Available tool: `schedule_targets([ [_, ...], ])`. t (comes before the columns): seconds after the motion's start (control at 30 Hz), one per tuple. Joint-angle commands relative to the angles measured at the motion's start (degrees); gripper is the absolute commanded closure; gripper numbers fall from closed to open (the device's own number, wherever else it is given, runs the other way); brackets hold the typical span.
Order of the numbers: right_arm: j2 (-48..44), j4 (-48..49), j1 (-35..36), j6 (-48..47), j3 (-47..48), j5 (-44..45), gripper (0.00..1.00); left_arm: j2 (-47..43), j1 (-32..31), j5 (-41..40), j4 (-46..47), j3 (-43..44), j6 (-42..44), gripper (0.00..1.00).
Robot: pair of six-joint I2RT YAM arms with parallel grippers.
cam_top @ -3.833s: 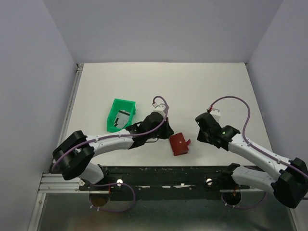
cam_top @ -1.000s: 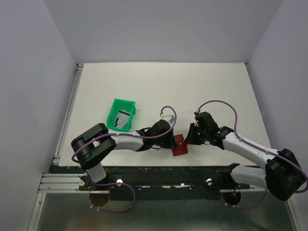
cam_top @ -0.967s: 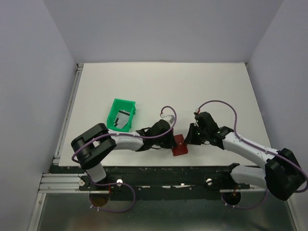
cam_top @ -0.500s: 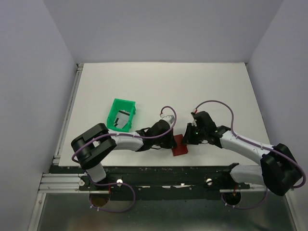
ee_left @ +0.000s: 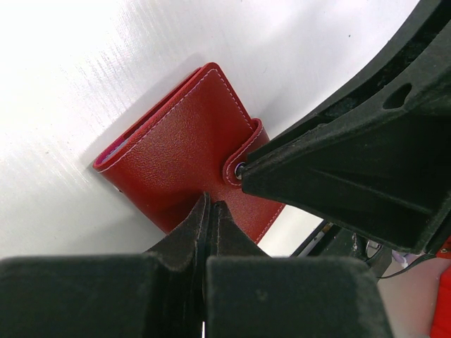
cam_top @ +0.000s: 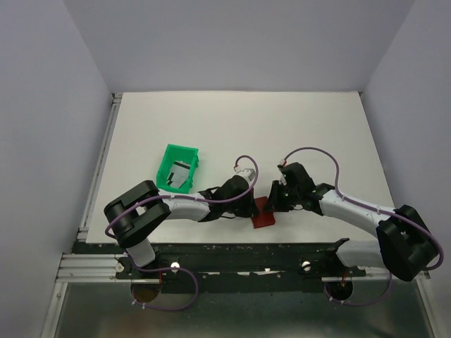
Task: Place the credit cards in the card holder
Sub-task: Close the card holder at the center of the board.
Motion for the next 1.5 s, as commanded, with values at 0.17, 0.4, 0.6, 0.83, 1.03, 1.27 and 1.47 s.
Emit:
schedule_targets([
  [0.17, 1.5, 0.6, -0.3, -0.7, 0.3, -0.8, 0.77, 0.6, -0.4, 0.0, -3.1, -1.6, 0.3, 1.00],
  [0.4, 2.5, -1.2, -0.3, -1.7, 1.2, 0.7, 0.77, 0.9, -0.4, 0.2, -3.3, -1.2, 0.4, 1.00],
  [0.6, 4.0, -1.7, -0.2, -2.2, 1.6, 0.9, 0.78, 1.0, -0.4, 0.2, -3.3, -1.0, 0.5, 1.00],
  [0.83, 6.5, -3.0, 0.6, -2.0, 2.4, 3.1, 0.78, 1.3, -0.4, 0.3, -3.1, -1.0, 0.4, 1.00],
  [1.03, 7.9, -7.1, 3.4, -1.5, 4.1, 9.2, 0.78, 1.4, -0.4, 0.5, -2.9, -1.0, 0.4, 1.00],
  [1.27, 9.1, -9.3, 5.0, -0.5, 4.2, 13.3, 0.78, 1.4, -0.4, 0.5, -2.5, -1.3, 0.3, 1.00],
  [1.47, 11.7, -9.3, 6.5, 1.0, 4.1, 15.8, 0.78, 1.6, -0.4, 0.6, -2.4, -1.4, 0.2, 1.00],
])
